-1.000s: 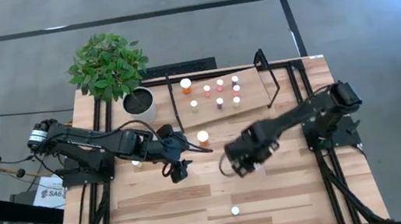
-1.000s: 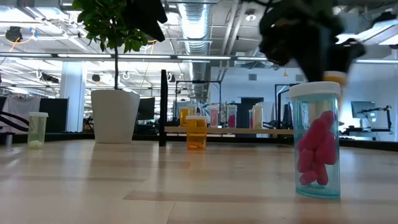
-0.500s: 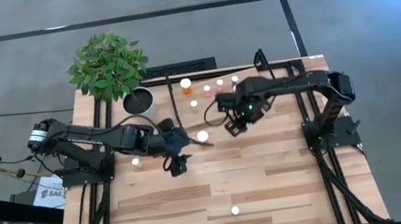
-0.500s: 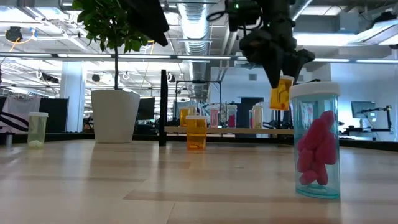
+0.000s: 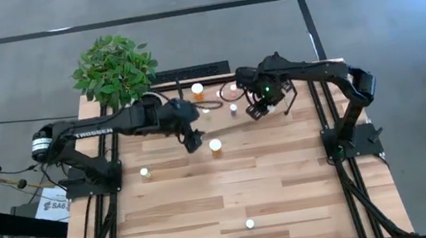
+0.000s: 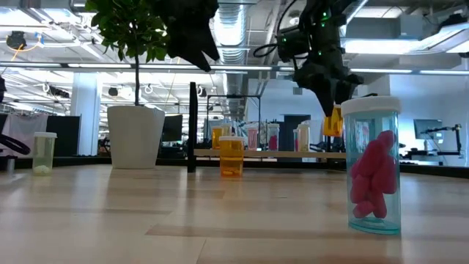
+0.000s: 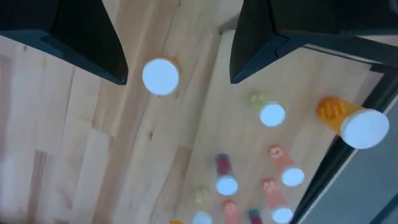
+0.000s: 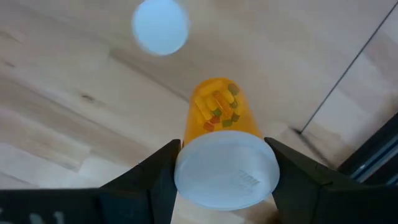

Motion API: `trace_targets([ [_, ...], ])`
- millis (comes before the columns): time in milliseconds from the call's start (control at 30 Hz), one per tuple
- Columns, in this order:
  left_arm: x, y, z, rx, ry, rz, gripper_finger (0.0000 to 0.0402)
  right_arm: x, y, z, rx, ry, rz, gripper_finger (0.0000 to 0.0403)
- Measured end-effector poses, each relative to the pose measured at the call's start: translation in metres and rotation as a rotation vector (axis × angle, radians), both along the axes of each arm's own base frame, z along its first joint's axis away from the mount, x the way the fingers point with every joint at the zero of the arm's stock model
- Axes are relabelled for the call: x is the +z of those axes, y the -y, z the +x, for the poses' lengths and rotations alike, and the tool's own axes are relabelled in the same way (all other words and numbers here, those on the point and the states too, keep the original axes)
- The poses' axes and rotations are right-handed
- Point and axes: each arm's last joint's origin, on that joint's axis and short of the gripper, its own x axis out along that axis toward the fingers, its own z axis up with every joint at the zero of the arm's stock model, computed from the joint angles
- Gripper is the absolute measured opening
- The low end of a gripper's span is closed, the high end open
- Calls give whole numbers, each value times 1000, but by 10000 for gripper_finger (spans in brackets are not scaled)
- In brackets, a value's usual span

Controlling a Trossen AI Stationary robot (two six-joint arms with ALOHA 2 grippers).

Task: Pick and place medicine bottles onto shelf by color
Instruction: Put the bottom orange pill bottle on the shelf

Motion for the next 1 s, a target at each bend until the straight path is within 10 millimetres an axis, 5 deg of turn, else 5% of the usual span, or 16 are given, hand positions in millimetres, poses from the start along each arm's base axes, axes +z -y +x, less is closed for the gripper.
trace_targets([
  [433, 6, -26, 2, 17, 96, -20, 267, -1, 27, -6, 100, 54, -53, 230],
  [1000, 6, -29, 1, 39, 101, -28, 267, 0, 22, 2, 702, -84, -183, 230],
])
